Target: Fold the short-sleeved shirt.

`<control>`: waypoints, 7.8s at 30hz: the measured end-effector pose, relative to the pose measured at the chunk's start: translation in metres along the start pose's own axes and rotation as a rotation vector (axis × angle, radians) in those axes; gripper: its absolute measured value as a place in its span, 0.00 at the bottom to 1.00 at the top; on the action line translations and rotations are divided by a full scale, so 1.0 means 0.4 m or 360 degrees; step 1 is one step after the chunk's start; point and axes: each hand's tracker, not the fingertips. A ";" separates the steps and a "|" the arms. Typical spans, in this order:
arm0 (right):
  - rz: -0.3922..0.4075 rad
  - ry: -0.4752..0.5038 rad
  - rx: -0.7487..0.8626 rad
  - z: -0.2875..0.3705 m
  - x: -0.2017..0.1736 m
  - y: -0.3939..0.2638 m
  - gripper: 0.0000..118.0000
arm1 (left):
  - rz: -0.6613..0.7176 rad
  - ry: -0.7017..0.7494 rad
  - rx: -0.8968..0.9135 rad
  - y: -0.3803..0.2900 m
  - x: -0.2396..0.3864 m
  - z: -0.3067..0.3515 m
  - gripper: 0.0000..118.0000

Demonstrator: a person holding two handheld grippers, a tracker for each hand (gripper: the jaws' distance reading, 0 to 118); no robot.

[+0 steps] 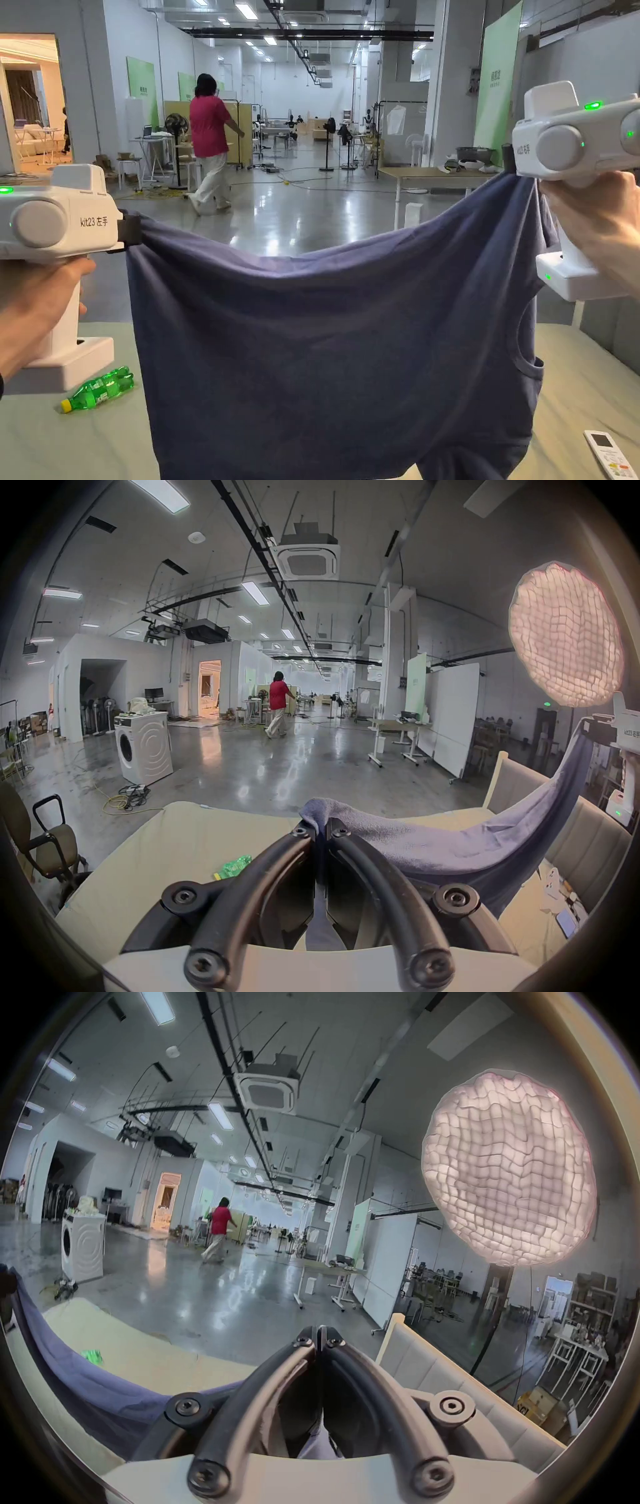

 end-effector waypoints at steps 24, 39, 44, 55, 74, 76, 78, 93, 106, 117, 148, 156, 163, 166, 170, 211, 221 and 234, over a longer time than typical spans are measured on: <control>-0.0376 0.0444 -0.0281 0.551 0.044 -0.696 0.01 | 0.0160 -0.0437 -0.0340 -0.589 -0.098 0.364 0.05; -0.0429 0.0399 -0.0916 0.921 0.048 -1.067 0.01 | 0.0202 -0.0407 -0.0743 -0.992 -0.128 0.684 0.05; -0.0428 0.0407 -0.1054 0.906 0.038 -1.131 0.01 | 0.0142 -0.0423 -0.0828 -1.054 -0.144 0.672 0.05; -0.0250 0.0448 -0.1196 0.881 0.005 -1.173 0.08 | 0.0104 -0.0390 -0.0981 -1.090 -0.142 0.659 0.12; -0.0610 0.0449 -0.0421 1.011 -0.023 -0.900 0.66 | -0.0254 -0.0160 -0.0028 -0.753 0.150 0.873 0.73; -0.0560 0.0457 -0.0343 1.019 -0.048 -0.866 0.65 | -0.0263 -0.0190 -0.0005 -0.733 0.171 0.885 0.68; -0.0515 0.0469 -0.0284 1.029 -0.061 -0.846 0.59 | -0.0265 -0.0254 0.0017 -0.717 0.181 0.892 0.55; -0.0443 0.0551 -0.0234 1.065 -0.101 -0.826 0.00 | -0.0239 -0.0271 -0.0058 -0.731 0.210 0.920 0.00; -0.0396 0.0557 -0.0282 1.059 -0.111 -0.829 0.00 | -0.0195 -0.0222 -0.0138 -0.745 0.178 0.900 0.00; -0.0446 0.0574 -0.0447 1.060 -0.106 -0.880 0.00 | -0.0148 -0.0030 -0.0511 -0.844 0.013 0.821 0.10; -0.0503 0.0245 -0.0833 1.021 0.039 -1.038 0.46 | -0.0472 -0.0246 -0.1374 -1.144 0.037 0.560 0.09; -0.0658 0.0201 -0.1332 0.927 0.098 -1.225 0.63 | -0.0272 -0.0345 -0.1322 -1.159 -0.057 0.559 0.09; -0.0786 0.0298 -0.1435 0.878 0.094 -1.277 0.64 | -0.0124 -0.0346 -0.1327 -1.222 -0.132 0.526 0.09; -0.0764 0.0415 -0.1461 0.872 0.067 -1.269 0.58 | -0.0420 -0.0258 -0.1329 -1.206 -0.022 0.541 0.09; -0.0586 0.0507 -0.1520 0.859 0.017 -1.283 0.43 | -0.0604 -0.0209 -0.1339 -1.184 0.066 0.558 0.09; -0.0480 0.0404 -0.1417 0.156 -0.103 -1.148 0.06 | 0.0154 -0.0100 -0.1245 -0.999 -0.066 -0.017 0.15; -0.0726 0.0349 -0.0927 0.387 0.033 -1.105 0.62 | 0.0055 -0.0211 -0.0699 -0.826 -0.091 0.227 0.60; -0.0489 0.0259 -0.0091 0.923 0.011 -0.806 0.49 | -0.0164 -0.0034 0.0209 -0.687 0.137 0.792 0.35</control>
